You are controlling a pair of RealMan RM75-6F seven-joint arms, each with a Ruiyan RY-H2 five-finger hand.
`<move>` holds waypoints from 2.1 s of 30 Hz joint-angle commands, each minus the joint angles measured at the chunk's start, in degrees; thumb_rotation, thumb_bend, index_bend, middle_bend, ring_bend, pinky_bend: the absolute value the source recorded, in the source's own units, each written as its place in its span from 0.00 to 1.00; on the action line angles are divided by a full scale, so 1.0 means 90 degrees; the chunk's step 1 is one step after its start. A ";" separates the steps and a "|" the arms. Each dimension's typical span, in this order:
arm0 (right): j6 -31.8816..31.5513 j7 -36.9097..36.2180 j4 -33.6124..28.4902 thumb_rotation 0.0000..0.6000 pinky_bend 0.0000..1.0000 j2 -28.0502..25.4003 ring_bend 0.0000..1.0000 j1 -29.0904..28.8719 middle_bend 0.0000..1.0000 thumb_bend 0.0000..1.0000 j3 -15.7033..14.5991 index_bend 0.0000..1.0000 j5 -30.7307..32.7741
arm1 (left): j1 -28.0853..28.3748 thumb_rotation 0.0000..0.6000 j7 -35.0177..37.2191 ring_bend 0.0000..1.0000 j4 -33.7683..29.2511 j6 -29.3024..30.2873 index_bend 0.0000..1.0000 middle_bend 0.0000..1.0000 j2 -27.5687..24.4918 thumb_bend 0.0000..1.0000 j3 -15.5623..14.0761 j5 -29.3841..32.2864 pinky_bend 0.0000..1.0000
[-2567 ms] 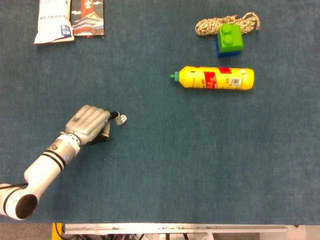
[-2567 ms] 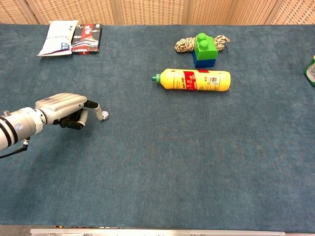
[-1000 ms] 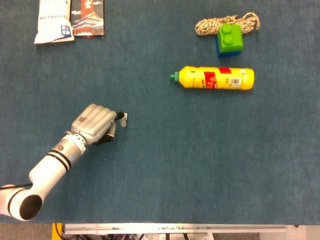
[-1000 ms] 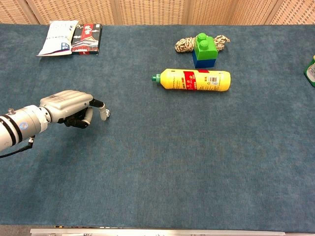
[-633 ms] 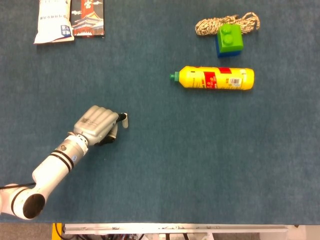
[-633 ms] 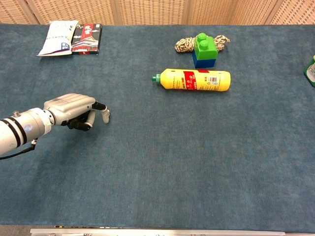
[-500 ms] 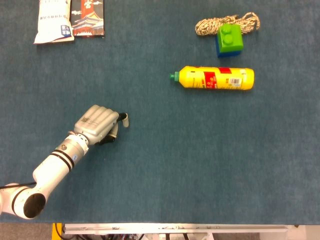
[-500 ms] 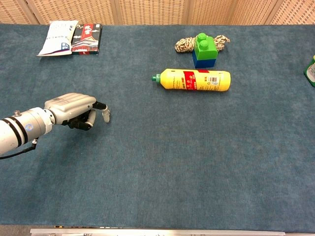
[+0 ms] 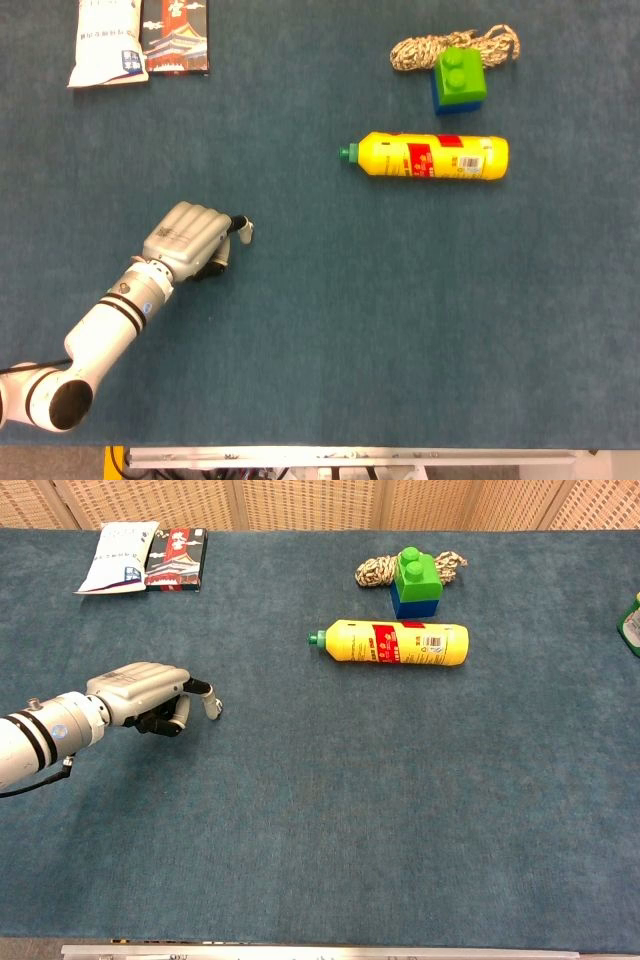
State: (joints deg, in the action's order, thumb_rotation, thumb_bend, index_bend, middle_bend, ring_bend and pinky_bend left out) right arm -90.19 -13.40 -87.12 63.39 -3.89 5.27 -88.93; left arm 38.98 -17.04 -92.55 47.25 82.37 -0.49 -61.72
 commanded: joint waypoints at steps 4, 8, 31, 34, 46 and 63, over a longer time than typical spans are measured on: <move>0.0011 0.0001 0.0000 1.00 0.39 0.0000 0.16 -0.0003 0.21 0.31 -0.0006 0.13 -0.0004 | 0.0006 1.00 -0.0043 1.00 0.0065 0.0014 0.35 1.00 0.0038 1.00 -0.0004 0.0028 1.00; 0.0018 0.0001 -0.0002 1.00 0.39 -0.0002 0.16 -0.0006 0.21 0.31 -0.0006 0.13 -0.0004 | 0.0019 1.00 -0.0094 1.00 0.0076 0.0044 0.35 1.00 0.0042 1.00 0.0009 0.0034 1.00; -0.0054 -0.0107 -0.0004 1.00 0.39 -0.0017 0.16 0.0026 0.21 0.31 0.0021 0.13 0.0016 | 0.0177 1.00 -0.0510 1.00 0.0149 0.0176 0.35 1.00 0.0092 1.00 0.0146 0.0249 1.00; -0.0082 -0.0131 0.0001 1.00 0.39 -0.0030 0.16 0.0035 0.21 0.32 0.0019 0.13 -0.0006 | 0.0185 1.00 -0.0578 1.00 0.0184 0.0230 0.35 1.00 0.0119 1.00 0.0157 0.0276 1.00; -0.0111 -0.0123 0.0012 1.00 0.39 -0.0030 0.16 0.0051 0.21 0.31 0.0012 0.13 -0.0030 | -0.0628 1.00 -0.0813 0.80 -0.0809 0.1879 0.24 1.00 -0.0797 1.00 -0.0241 -0.0757 0.92; 0.0197 0.0474 -0.0063 1.00 0.39 0.0147 0.16 -0.0090 0.21 0.31 -0.0046 0.13 -0.0006 | -0.2642 1.00 -0.0443 0.19 -0.1274 0.4472 0.17 0.25 -0.2255 0.24 -0.0749 -0.1772 0.32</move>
State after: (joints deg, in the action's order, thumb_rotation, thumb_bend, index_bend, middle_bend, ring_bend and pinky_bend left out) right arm -88.54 -9.29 -87.63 64.62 -4.62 4.90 -88.99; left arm 16.53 -21.72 -104.23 85.94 62.98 -6.90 -76.66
